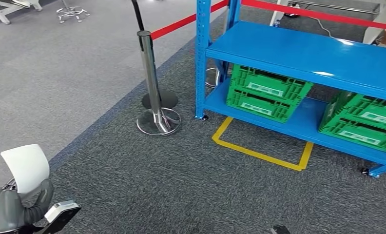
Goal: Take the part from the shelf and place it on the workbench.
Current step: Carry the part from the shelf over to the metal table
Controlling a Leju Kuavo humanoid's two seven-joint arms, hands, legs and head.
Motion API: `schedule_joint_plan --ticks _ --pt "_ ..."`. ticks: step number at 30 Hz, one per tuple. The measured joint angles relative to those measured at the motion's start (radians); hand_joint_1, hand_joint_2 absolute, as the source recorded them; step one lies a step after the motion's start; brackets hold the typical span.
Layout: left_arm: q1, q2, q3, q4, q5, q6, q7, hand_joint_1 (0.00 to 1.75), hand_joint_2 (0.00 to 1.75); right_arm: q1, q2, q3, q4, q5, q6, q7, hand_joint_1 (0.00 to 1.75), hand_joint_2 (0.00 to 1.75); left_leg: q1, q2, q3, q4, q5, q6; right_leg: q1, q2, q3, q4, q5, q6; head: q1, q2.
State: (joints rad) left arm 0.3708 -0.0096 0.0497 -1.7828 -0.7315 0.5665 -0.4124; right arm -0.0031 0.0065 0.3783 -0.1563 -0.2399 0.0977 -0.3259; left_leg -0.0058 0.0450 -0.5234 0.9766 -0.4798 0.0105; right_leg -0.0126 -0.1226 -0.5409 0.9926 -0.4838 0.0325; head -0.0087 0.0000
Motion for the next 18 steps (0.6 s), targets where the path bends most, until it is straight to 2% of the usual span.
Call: schedule_joint_plan --ticks 1,2,3,4,5,6,7,8,9,11,12,13,14,15,16,18 --pt "0.001 0.000 0.001 -0.001 0.000 0.001 0.001 1.75 1.75 -0.001 0.000 0.000 0.000 0.000 0.000 0.000 0.00 1.75 0.001 -0.011 -0.002 -0.003 0.006 0.008 -0.002 0.021 -0.007 0.016 -0.015 0.005 0.002 0.000" --pt "0.000 -0.001 0.001 -0.002 -0.001 0.002 0.001 1.75 1.75 -0.001 0.000 0.000 0.000 0.000 0.000 0.000 0.00 1.75 0.003 -0.021 -0.003 -0.007 0.012 0.016 -0.003 0.051 -0.024 0.054 -0.041 0.008 0.004 0.000" --pt "0.000 -0.001 0.002 -0.003 -0.002 0.004 0.001 1.75 1.75 0.000 0.000 0.000 0.000 0.000 0.000 0.000 0.00 1.75 0.004 -0.032 -0.006 -0.007 0.017 0.021 -0.004 0.085 -0.051 0.114 -0.077 0.010 0.006 0.000" --pt "-0.001 -0.001 0.002 -0.003 -0.003 0.005 0.002 1.75 1.75 0.001 0.000 0.000 0.000 0.000 0.000 0.000 0.00 1.75 0.003 -0.043 -0.010 -0.007 0.020 0.026 -0.004 0.107 -0.083 0.187 -0.113 0.009 0.008 0.000" --pt "0.000 -0.001 0.003 -0.003 -0.004 0.006 0.003 1.75 1.75 0.003 0.000 0.001 0.000 0.000 0.000 0.000 0.00 1.75 0.001 -0.055 -0.013 -0.006 0.022 0.028 -0.004 0.117 -0.112 0.254 -0.138 0.008 0.008 0.000" --pt "0.001 -0.002 0.003 -0.003 -0.005 0.007 0.004 1.75 1.75 0.005 0.000 0.001 0.000 0.001 0.000 0.001 0.00 1.75 -0.001 -0.069 -0.015 -0.006 0.024 0.029 -0.003 0.121 -0.130 0.292 -0.146 0.007 0.008 0.000" --pt "0.002 -0.002 0.004 -0.003 -0.005 0.008 0.004 1.75 1.75 0.006 0.000 0.001 0.000 0.001 -0.001 0.001 0.00 1.75 -0.002 -0.083 -0.016 -0.005 0.025 0.028 -0.003 0.123 -0.129 0.291 -0.133 0.005 0.008 0.000" --pt "0.003 -0.003 0.004 -0.003 -0.006 0.008 0.005 1.75 1.75 0.007 0.000 0.001 0.000 0.001 -0.001 0.001 0.00 1.75 -0.003 -0.098 -0.016 -0.004 0.026 0.027 -0.002 0.127 -0.107 0.247 -0.102 0.002 0.008 0.000" --pt "0.003 -0.003 0.005 -0.003 -0.007 0.008 0.005 1.75 1.75 0.006 0.000 0.001 0.000 0.002 -0.002 0.001 0.00 1.75 -0.004 -0.111 -0.016 -0.003 0.026 0.026 -0.002 0.139 -0.072 0.176 -0.063 -0.002 0.008 0.000" --pt "0.002 -0.004 0.006 -0.003 -0.007 0.009 0.005 1.75 1.75 0.005 0.000 0.001 0.000 0.002 -0.002 0.001 0.00 1.75 -0.005 -0.135 -0.021 0.004 0.026 0.019 -0.005 0.188 -0.007 0.045 -0.018 -0.008 0.007 0.000" --pt "0.002 -0.004 0.008 -0.003 -0.007 0.011 0.007 1.75 1.75 0.004 0.000 0.001 0.001 0.002 -0.002 0.001 0.00 1.75 -0.004 -0.146 -0.027 0.007 0.027 0.014 -0.006 0.205 0.009 0.012 -0.014 -0.010 0.007 0.000" --pt "0.002 -0.006 0.011 -0.004 -0.006 0.013 0.011 1.75 1.75 0.004 0.000 0.001 0.001 0.002 -0.002 0.001 0.00 1.75 -0.002 -0.157 -0.033 0.009 0.029 0.007 -0.006 0.211 0.015 0.002 -0.017 -0.011 0.007 0.000" --pt "0.004 -0.009 0.016 -0.004 -0.002 0.016 0.016 1.75 1.75 0.004 0.001 0.001 0.001 0.002 -0.003 0.002 0.00 1.75 0.000 -0.169 -0.038 0.010 0.032 0.000 -0.006 0.200 0.017 -0.001 -0.016 -0.013 0.007 0.000" --pt "0.006 -0.013 0.021 -0.006 0.003 0.019 0.020 1.75 1.75 0.004 0.002 0.001 0.001 0.002 -0.004 0.002 0.00 1.75 0.001 -0.169 -0.042 0.013 0.031 -0.006 -0.007 0.188 0.018 -0.003 -0.013 -0.017 0.007 0.000" --pt "0.007 -0.017 0.027 -0.007 0.010 0.021 0.023 1.75 1.75 0.004 0.003 0.001 0.001 0.003 -0.005 0.002 0.00 1.75 0.001 -0.153 -0.049 0.024 0.023 -0.012 -0.008 0.174 0.019 -0.007 -0.011 -0.022 0.005 0.000" --pt "0.006 -0.024 0.040 -0.010 0.020 0.023 0.024 1.75 1.75 0.005 0.006 0.000 0.001 0.001 -0.008 0.002 0.00 1.75 0.002 -0.094 -0.087 0.105 -0.030 -0.024 -0.009 0.144 0.021 -0.013 -0.008 -0.031 -0.001 0.000"
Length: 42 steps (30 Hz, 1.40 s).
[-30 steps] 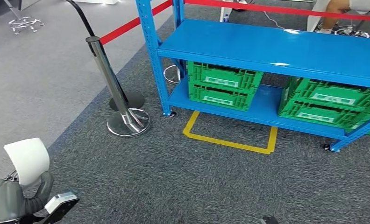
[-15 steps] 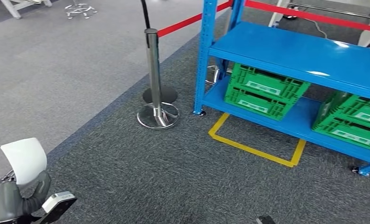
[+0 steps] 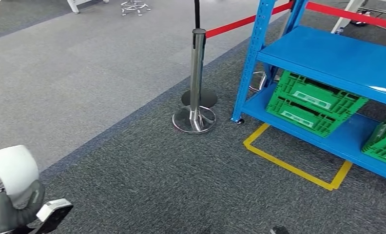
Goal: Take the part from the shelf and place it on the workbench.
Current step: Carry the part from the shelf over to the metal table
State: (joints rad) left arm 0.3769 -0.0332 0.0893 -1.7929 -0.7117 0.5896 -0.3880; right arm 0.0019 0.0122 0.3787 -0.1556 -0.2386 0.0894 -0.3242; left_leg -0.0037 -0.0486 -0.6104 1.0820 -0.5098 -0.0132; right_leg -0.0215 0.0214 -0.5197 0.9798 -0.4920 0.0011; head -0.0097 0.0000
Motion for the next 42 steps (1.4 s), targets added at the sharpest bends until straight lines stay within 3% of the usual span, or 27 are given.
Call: schedule_joint_plan --ticks 1,2,3,4,5,7,9,10,12,14,16,18,19,20,21,23,25,27,28,30,32,34,35,36,38,40,42 --pt "-0.001 -0.003 0.005 -0.001 0.002 0.000 0.000 1.75 1.75 0.001 0.000 0.000 0.000 -0.001 -0.001 0.000 0.00 1.75 0.002 0.024 -0.033 0.068 -0.037 -0.007 0.001 -0.015 0.000 0.000 -0.001 -0.003 -0.003 0.000" --pt "-0.001 -0.007 0.009 -0.001 0.003 -0.001 0.000 1.75 1.75 0.003 0.000 0.000 0.000 -0.001 -0.002 0.001 0.00 1.75 0.006 0.035 -0.065 0.137 -0.066 -0.012 0.003 -0.031 0.000 0.000 -0.002 -0.003 -0.004 0.000" --pt "0.001 -0.011 0.012 -0.001 0.004 -0.002 0.000 1.75 1.75 0.004 0.000 0.000 0.000 -0.001 -0.003 0.002 0.00 1.75 0.010 0.039 -0.088 0.184 -0.081 -0.017 0.003 -0.046 0.000 0.000 -0.003 -0.003 -0.004 0.000" --pt "0.004 -0.014 0.015 -0.001 0.005 -0.003 0.000 1.75 1.75 0.003 0.000 0.000 0.000 -0.001 -0.003 0.003 0.00 1.75 0.013 0.041 -0.092 0.196 -0.075 -0.020 0.004 -0.061 0.000 0.000 -0.004 -0.003 -0.004 0.000" --pt "0.005 -0.017 0.019 -0.001 0.006 -0.004 0.000 1.75 1.75 0.003 0.000 0.000 0.000 -0.001 -0.003 0.004 0.00 1.75 0.016 0.045 -0.075 0.165 -0.050 -0.021 0.004 -0.074 0.002 0.000 -0.006 -0.001 -0.004 0.000" --pt "0.005 -0.021 0.026 -0.002 0.008 -0.004 0.000 1.75 1.75 0.001 0.000 0.000 0.000 -0.001 -0.004 0.007 0.00 1.75 0.015 0.079 0.002 0.027 0.015 -0.019 0.005 -0.099 0.008 0.000 -0.010 0.006 -0.004 0.000" --pt "0.004 -0.024 0.029 -0.004 0.008 -0.004 0.000 1.75 1.75 0.000 0.001 0.000 0.000 -0.001 -0.004 0.010 0.00 1.75 0.009 0.109 0.054 -0.073 0.044 -0.006 0.009 -0.118 0.013 0.002 -0.016 0.017 -0.002 0.000" --pt "0.004 -0.026 0.031 -0.005 0.009 -0.004 0.000 1.75 1.75 0.000 0.001 0.000 0.000 -0.001 -0.004 0.010 0.00 1.75 0.005 0.112 0.059 -0.087 0.042 0.002 0.011 -0.128 0.015 0.002 -0.018 0.022 -0.002 0.000" --pt "0.007 -0.033 0.038 -0.007 0.013 -0.003 0.001 1.75 1.75 -0.002 0.001 0.000 0.000 0.000 -0.004 0.010 0.00 1.75 0.003 0.089 0.056 -0.091 0.046 0.019 0.009 -0.140 0.018 0.000 -0.021 0.034 -0.001 0.000" --pt "0.009 -0.047 0.051 -0.012 0.022 -0.003 0.003 1.75 1.75 -0.004 0.001 0.000 -0.001 0.000 -0.005 0.008 0.00 1.75 0.006 0.069 0.058 -0.100 0.053 0.034 0.004 -0.102 0.006 0.031 -0.048 0.043 0.002 0.000" --pt "0.009 -0.063 0.063 -0.015 0.028 -0.005 0.004 1.75 1.75 -0.002 0.002 0.000 -0.001 0.000 -0.005 0.007 0.00 1.75 0.006 0.049 0.058 -0.103 0.056 0.044 0.003 -0.044 -0.046 0.147 -0.112 0.044 0.006 0.000" --pt "0.011 -0.075 0.072 -0.015 0.030 -0.008 0.004 1.75 1.75 0.001 0.002 0.000 0.000 0.000 -0.006 0.008 0.00 1.75 0.002 0.024 0.057 -0.102 0.057 0.047 0.004 -0.025 -0.113 0.279 -0.159 0.042 0.008 0.000" --pt "0.013 -0.081 0.077 -0.015 0.031 -0.008 0.004 1.75 1.75 0.003 0.002 0.000 0.000 0.001 -0.007 0.008 0.00 1.75 0.000 0.010 0.058 -0.101 0.057 0.048 0.004 -0.022 -0.129 0.301 -0.154 0.041 0.008 0.000" --pt "0.014 -0.087 0.082 -0.015 0.032 -0.008 0.004 1.75 1.75 0.003 0.002 0.000 0.000 0.001 -0.007 0.009 0.00 1.75 -0.001 -0.004 0.059 -0.101 0.056 0.047 0.004 -0.020 -0.126 0.283 -0.130 0.038 0.008 0.000" --pt "0.014 -0.093 0.088 -0.015 0.035 -0.009 0.004 1.75 1.75 0.004 0.002 0.000 0.000 0.001 -0.008 0.010 0.00 1.75 -0.002 -0.019 0.060 -0.100 0.056 0.047 0.004 -0.013 -0.104 0.226 -0.090 0.035 0.008 0.000" --pt "0.014 -0.104 0.099 -0.016 0.040 -0.011 0.003 1.75 1.75 0.004 0.002 0.000 0.000 0.001 -0.010 0.011 0.00 1.75 -0.003 -0.044 0.060 -0.095 0.054 0.043 0.002 0.031 -0.045 0.085 -0.024 0.029 0.008 0.000" --pt "0.013 -0.113 0.107 -0.018 0.043 -0.015 -0.001 1.75 1.75 0.003 0.002 0.000 0.001 0.001 -0.010 0.011 0.00 1.75 -0.002 -0.067 0.053 -0.090 0.054 0.033 0.000 0.060 -0.012 0.018 -0.010 0.027 0.007 0.000" --pt "0.014 -0.120 0.114 -0.020 0.044 -0.021 -0.005 1.75 1.75 0.001 0.002 0.000 0.001 0.001 -0.011 0.011 0.00 1.75 0.001 -0.089 0.045 -0.089 0.057 0.020 0.002 0.044 -0.006 0.014 -0.011 0.023 0.007 0.000" --pt "0.015 -0.123 0.118 -0.021 0.044 -0.023 -0.007 1.75 1.75 0.001 0.003 0.000 0.001 0.001 -0.012 0.011 0.00 1.75 0.002 -0.084 0.041 -0.084 0.054 0.015 0.001 0.032 -0.004 0.011 -0.009 0.019 0.007 0.000" --pt "0.013 -0.130 0.125 -0.023 0.044 -0.026 -0.009 1.75 1.75 0.001 0.005 0.000 0.001 0.000 -0.015 0.011 0.00 1.75 0.001 -0.034 0.012 -0.024 0.015 0.005 0.000 0.004 0.000 0.004 -0.007 0.008 0.001 0.000" --pt "0.010 -0.135 0.129 -0.023 0.044 -0.030 -0.014 1.75 1.75 0.003 0.005 -0.001 0.001 -0.002 -0.017 0.011 0.00 1.75 0.004 0.024 -0.050 0.106 -0.052 -0.003 0.004 -0.025 0.002 0.003 -0.009 0.001 -0.003 0.000" --pt "0.010 -0.140 0.132 -0.023 0.043 -0.035 -0.019 1.75 1.75 0.004 0.006 -0.001 0.001 -0.003 -0.018 0.010 0.00 1.75 0.008 0.039 -0.096 0.198 -0.079 -0.008 0.007 -0.055 0.003 0.003 -0.012 0.000 -0.003 0.000" --pt "0.011 -0.141 0.133 -0.023 0.043 -0.038 -0.022 1.75 1.75 0.004 0.006 -0.001 0.001 -0.003 -0.020 0.010 0.00 1.75 0.010 0.042 -0.093 0.192 -0.063 -0.009 0.008 -0.069 0.005 0.003 -0.014 0.001 -0.004 0.000" --pt "0.012 -0.142 0.136 -0.023 0.043 -0.040 -0.023 1.75 1.75 0.003 0.008 -0.001 0.001 -0.003 -0.023 0.010 0.00 1.75 0.010 0.049 -0.069 0.148 -0.031 -0.008 0.009 -0.082 0.009 0.003 -0.017 0.002 -0.004 0.000" --pt "0.010 -0.145 0.141 -0.024 0.043 -0.044 -0.026 1.75 1.75 0.002 0.013 -0.001 0.001 -0.004 -0.033 0.009 0.00 1.75 0.004 0.088 0.006 0.009 0.031 0.000 0.012 -0.105 0.018 0.004 -0.024 0.008 -0.004 0.000" --pt "0.007 -0.148 0.146 -0.026 0.042 -0.047 -0.031 1.75 1.75 0.001 0.017 -0.001 0.001 -0.005 -0.038 0.010 0.00 1.75 -0.004 0.119 0.047 -0.071 0.048 0.012 0.017 -0.126 0.023 0.005 -0.031 0.017 -0.003 0.000" --pt "0.006 -0.152 0.153 -0.027 0.041 -0.049 -0.037 1.75 1.75 -0.002 0.020 0.000 0.000 -0.006 -0.036 0.011 0.00 1.75 -0.009 0.106 0.046 -0.081 0.044 0.025 0.018 -0.148 0.028 0.003 -0.035 0.026 -0.002 0.000"
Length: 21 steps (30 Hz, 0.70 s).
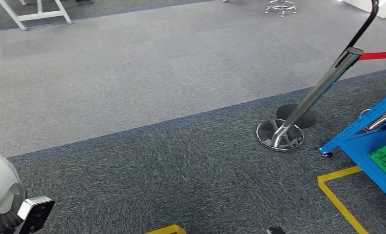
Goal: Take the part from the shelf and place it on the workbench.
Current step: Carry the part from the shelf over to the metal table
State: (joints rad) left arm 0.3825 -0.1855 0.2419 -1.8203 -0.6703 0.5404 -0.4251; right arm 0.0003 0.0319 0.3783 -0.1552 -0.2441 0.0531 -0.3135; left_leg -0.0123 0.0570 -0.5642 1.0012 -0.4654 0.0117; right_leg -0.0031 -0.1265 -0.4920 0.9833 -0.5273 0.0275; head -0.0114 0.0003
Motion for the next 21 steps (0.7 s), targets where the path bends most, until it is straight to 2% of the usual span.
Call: schedule_joint_plan --ticks 1,3,4,5,6,7,8,9,10,11,12,13,14,16,17,19,20,21 --pt "0.002 -0.003 0.003 -0.001 0.000 -0.001 -0.002 1.75 1.75 -0.002 0.000 0.000 0.000 0.000 0.004 0.000 0.00 1.75 0.001 -0.012 0.000 -0.005 0.003 0.006 -0.001 0.005 0.001 0.002 -0.005 0.005 0.000 0.000" --pt "0.000 -0.007 0.007 -0.004 -0.002 -0.002 -0.004 1.75 1.75 -0.004 -0.002 0.000 -0.001 0.000 0.014 0.000 0.00 1.75 0.006 -0.033 0.004 -0.014 0.008 0.019 -0.005 0.055 -0.018 0.048 -0.038 0.013 0.004 0.000" --pt "-0.001 -0.010 0.007 -0.005 -0.005 -0.002 -0.006 1.75 1.75 -0.003 -0.003 0.000 -0.001 0.000 0.017 0.000 0.00 1.75 0.008 -0.044 0.005 -0.016 0.010 0.024 -0.007 0.090 -0.046 0.106 -0.069 0.014 0.007 0.000" --pt "-0.004 -0.013 0.008 -0.005 -0.007 -0.002 -0.007 1.75 1.75 -0.002 -0.003 0.000 -0.001 0.000 0.020 0.000 0.00 1.75 0.009 -0.056 0.005 -0.016 0.010 0.027 -0.008 0.112 -0.083 0.179 -0.102 0.014 0.009 0.000" --pt "-0.004 -0.016 0.008 -0.005 -0.009 -0.002 -0.008 1.75 1.75 0.000 -0.004 0.000 -0.001 0.000 0.021 0.000 0.00 1.75 0.008 -0.070 0.005 -0.015 0.010 0.028 -0.008 0.121 -0.120 0.249 -0.127 0.015 0.009 0.000" --pt "-0.004 -0.018 0.008 -0.005 -0.010 -0.002 -0.009 1.75 1.75 0.002 -0.004 0.000 -0.001 0.000 0.021 0.001 0.00 1.75 0.007 -0.084 0.006 -0.015 0.010 0.028 -0.008 0.125 -0.148 0.295 -0.135 0.015 0.009 0.000" --pt "-0.003 -0.020 0.009 -0.005 -0.011 -0.002 -0.010 1.75 1.75 0.003 -0.005 0.000 0.000 0.000 0.021 0.001 0.00 1.75 0.007 -0.099 0.007 -0.015 0.010 0.028 -0.008 0.126 -0.159 0.301 -0.120 0.015 0.009 0.000" --pt "-0.003 -0.021 0.009 -0.005 -0.011 -0.002 -0.010 1.75 1.75 0.004 -0.006 0.000 0.000 0.000 0.021 0.001 0.00 1.75 0.007 -0.113 0.009 -0.014 0.009 0.027 -0.008 0.129 -0.149 0.264 -0.085 0.014 0.009 0.000" --pt "-0.003 -0.022 0.010 -0.005 -0.011 -0.002 -0.010 1.75 1.75 0.004 -0.007 0.000 0.000 0.000 0.021 0.000 0.00 1.75 0.007 -0.127 0.011 -0.013 0.008 0.025 -0.010 0.141 -0.123 0.195 -0.039 0.012 0.010 0.000" --pt "-0.003 -0.023 0.010 -0.005 -0.011 -0.002 -0.010 1.75 1.75 0.003 -0.007 0.000 0.000 0.000 0.021 0.000 0.00 1.75 0.007 -0.140 0.012 -0.012 0.006 0.022 -0.012 0.168 -0.094 0.124 -0.005 0.011 0.010 0.000" --pt "-0.004 -0.024 0.010 -0.005 -0.011 -0.002 -0.011 1.75 1.75 0.003 -0.008 0.000 0.000 0.000 0.021 0.000 0.00 1.75 0.006 -0.152 0.011 -0.008 0.005 0.018 -0.016 0.193 -0.068 0.063 0.018 0.010 0.009 0.000" --pt "-0.004 -0.024 0.011 -0.005 -0.011 -0.002 -0.011 1.75 1.75 0.002 -0.008 0.000 0.000 0.000 0.021 0.000 0.00 1.75 0.007 -0.163 0.007 -0.006 0.005 0.013 -0.018 0.213 -0.052 0.028 0.026 0.008 0.009 0.000" --pt "-0.004 -0.024 0.011 -0.005 -0.012 -0.002 -0.012 1.75 1.75 0.002 -0.008 0.000 0.001 0.000 0.020 0.001 0.00 1.75 0.008 -0.175 0.002 -0.005 0.006 0.007 -0.018 0.222 -0.046 0.017 0.022 0.006 0.008 0.000" --pt "-0.002 -0.024 0.013 -0.006 -0.013 -0.001 -0.015 1.75 1.75 0.001 -0.007 0.000 0.001 0.000 0.020 0.001 0.00 1.75 0.013 -0.192 -0.006 -0.003 0.009 -0.005 -0.017 0.200 -0.040 0.012 0.025 -0.003 0.008 0.000" --pt "-0.001 -0.024 0.015 -0.006 -0.015 0.000 -0.017 1.75 1.75 0.001 -0.007 0.000 0.000 0.000 0.020 0.000 0.00 1.75 0.012 -0.180 -0.012 0.008 0.001 -0.010 -0.017 0.187 -0.038 0.010 0.026 -0.009 0.007 0.000" --pt "-0.003 -0.025 0.018 -0.006 -0.018 0.002 -0.019 1.75 1.75 0.002 -0.007 0.000 0.000 -0.003 0.020 0.000 0.00 1.75 0.011 -0.122 -0.048 0.085 -0.045 -0.018 -0.017 0.157 -0.033 0.004 0.027 -0.021 0.002 0.000" --pt "-0.004 -0.025 0.019 -0.006 -0.019 0.002 -0.020 1.75 1.75 0.003 -0.008 0.000 0.001 -0.005 0.019 0.000 0.00 1.75 0.012 -0.091 -0.080 0.151 -0.079 -0.023 -0.015 0.142 -0.032 0.004 0.025 -0.025 0.000 0.000" --pt "-0.005 -0.025 0.019 -0.006 -0.020 0.002 -0.020 1.75 1.75 0.004 -0.008 0.000 0.001 -0.007 0.019 0.000 0.00 1.75 0.014 -0.075 -0.115 0.221 -0.108 -0.026 -0.013 0.126 -0.032 0.004 0.023 -0.027 -0.001 0.000"
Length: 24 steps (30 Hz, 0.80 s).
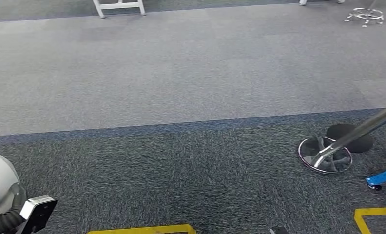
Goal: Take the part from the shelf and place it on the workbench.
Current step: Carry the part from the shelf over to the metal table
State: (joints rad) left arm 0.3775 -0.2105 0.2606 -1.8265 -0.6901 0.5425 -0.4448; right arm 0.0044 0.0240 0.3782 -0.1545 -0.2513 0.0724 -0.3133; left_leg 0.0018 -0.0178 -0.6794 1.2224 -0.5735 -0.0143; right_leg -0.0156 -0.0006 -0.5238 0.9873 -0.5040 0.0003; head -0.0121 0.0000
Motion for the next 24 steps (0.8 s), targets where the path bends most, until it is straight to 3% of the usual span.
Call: schedule_joint_plan --ticks 1,2,3,4,6,8,10,12,14,16,17,18,19,21,23,24 --pt "0.001 0.000 0.000 0.000 0.000 0.000 0.000 1.75 1.75 0.001 0.000 0.000 0.000 -0.001 0.000 0.000 0.00 1.75 0.002 0.007 -0.025 0.051 -0.015 -0.002 0.002 -0.016 0.001 0.000 -0.002 -0.001 0.000 0.000" --pt "0.002 0.000 0.000 0.000 -0.001 0.000 0.000 1.75 1.75 0.001 0.000 0.000 0.000 -0.001 0.000 0.000 0.00 1.75 0.004 0.010 -0.035 0.069 -0.010 -0.003 0.003 -0.031 0.002 0.000 -0.004 -0.001 0.000 0.000" --pt "0.002 0.000 0.001 0.000 -0.001 0.000 0.000 1.75 1.75 0.001 0.000 0.000 0.000 -0.001 0.000 0.000 0.00 1.75 0.004 0.013 -0.023 0.046 0.014 -0.003 0.004 -0.045 0.005 0.000 -0.006 0.000 0.000 0.000" --pt "0.002 0.000 0.001 0.000 -0.001 0.000 0.000 1.75 1.75 0.000 0.000 0.000 0.000 -0.001 0.000 0.000 0.00 1.75 0.004 0.021 0.008 -0.012 0.050 0.000 0.004 -0.058 0.009 0.000 -0.009 0.001 0.000 0.000" --pt "0.001 0.000 0.001 0.000 -0.002 0.000 0.000 1.75 1.75 -0.001 0.000 0.000 0.000 -0.001 0.000 0.000 0.00 1.75 -0.004 0.064 0.081 -0.150 0.102 0.010 0.008 -0.079 0.017 0.001 -0.016 0.008 -0.001 0.000" --pt "0.000 0.000 0.001 0.000 -0.005 0.000 -0.001 1.75 1.75 -0.002 0.000 0.000 0.000 -0.003 0.001 0.000 0.00 1.75 -0.013 0.091 0.112 -0.212 0.109 0.022 0.012 -0.100 0.021 0.002 -0.024 0.017 0.001 0.000" --pt "0.003 0.000 0.003 -0.001 -0.009 0.000 -0.002 1.75 1.75 -0.005 0.000 0.000 0.000 -0.005 0.001 0.000 0.00 1.75 -0.015 0.075 0.111 -0.220 0.108 0.033 0.013 -0.118 0.026 0.001 -0.029 0.027 0.002 0.000" --pt "0.003 -0.002 0.006 -0.002 -0.010 0.001 -0.002 1.75 1.75 -0.008 0.000 0.000 -0.001 -0.005 0.001 0.000 0.00 1.75 -0.010 0.053 0.113 -0.227 0.113 0.045 0.008 -0.083 0.017 0.029 -0.051 0.037 0.005 0.000" --pt "0.000 -0.005 0.007 -0.002 -0.011 0.001 -0.003 1.75 1.75 -0.006 0.000 0.001 -0.001 -0.005 0.001 0.000 0.00 1.75 -0.006 0.030 0.115 -0.231 0.116 0.053 0.004 -0.024 -0.036 0.139 -0.108 0.043 0.009 0.000" --pt "-0.001 -0.007 0.007 -0.002 -0.011 0.001 -0.003 1.75 1.75 -0.003 0.000 0.001 -0.001 -0.005 0.001 0.000 0.00 1.75 -0.007 0.004 0.115 -0.231 0.115 0.057 0.003 -0.003 -0.107 0.272 -0.156 0.046 0.011 0.000" --pt "0.000 -0.008 0.007 -0.002 -0.012 0.001 -0.003 1.75 1.75 -0.002 0.000 0.001 -0.001 -0.005 0.001 0.000 0.00 1.75 -0.007 -0.010 0.116 -0.231 0.115 0.057 0.004 -0.001 -0.128 0.300 -0.155 0.047 0.011 0.000" --pt "0.000 -0.008 0.007 -0.002 -0.012 0.001 -0.003 1.75 1.75 -0.001 0.000 0.001 -0.001 -0.005 0.000 0.001 0.00 1.75 -0.007 -0.024 0.118 -0.231 0.114 0.056 0.003 0.000 -0.128 0.285 -0.130 0.047 0.011 0.000" --pt "0.000 -0.008 0.007 -0.002 -0.012 0.001 -0.004 1.75 1.75 -0.001 0.000 0.001 -0.001 -0.005 0.000 0.000 0.00 1.75 -0.006 -0.038 0.121 -0.230 0.113 0.055 0.003 0.006 -0.109 0.232 -0.090 0.046 0.011 0.000" --pt "0.000 -0.008 0.008 -0.002 -0.017 0.003 -0.008 1.75 1.75 -0.001 0.000 0.001 -0.001 -0.005 0.000 0.000 0.00 1.75 -0.005 -0.064 0.125 -0.227 0.110 0.048 -0.001 0.044 -0.049 0.089 -0.018 0.043 0.011 0.000" --pt "0.000 -0.008 0.008 -0.002 -0.024 0.007 -0.014 1.75 1.75 -0.002 0.000 0.001 0.000 -0.005 0.000 0.000 0.00 1.75 -0.005 -0.085 0.121 -0.224 0.109 0.037 -0.003 0.074 -0.012 0.017 -0.002 0.037 0.011 0.000" --pt "0.001 -0.008 0.008 -0.002 -0.028 0.009 -0.017 1.75 1.75 -0.003 0.000 0.001 0.000 -0.005 0.000 0.000 0.00 1.75 -0.004 -0.095 0.117 -0.222 0.111 0.030 -0.001 0.073 -0.007 0.013 -0.006 0.032 0.011 0.000"
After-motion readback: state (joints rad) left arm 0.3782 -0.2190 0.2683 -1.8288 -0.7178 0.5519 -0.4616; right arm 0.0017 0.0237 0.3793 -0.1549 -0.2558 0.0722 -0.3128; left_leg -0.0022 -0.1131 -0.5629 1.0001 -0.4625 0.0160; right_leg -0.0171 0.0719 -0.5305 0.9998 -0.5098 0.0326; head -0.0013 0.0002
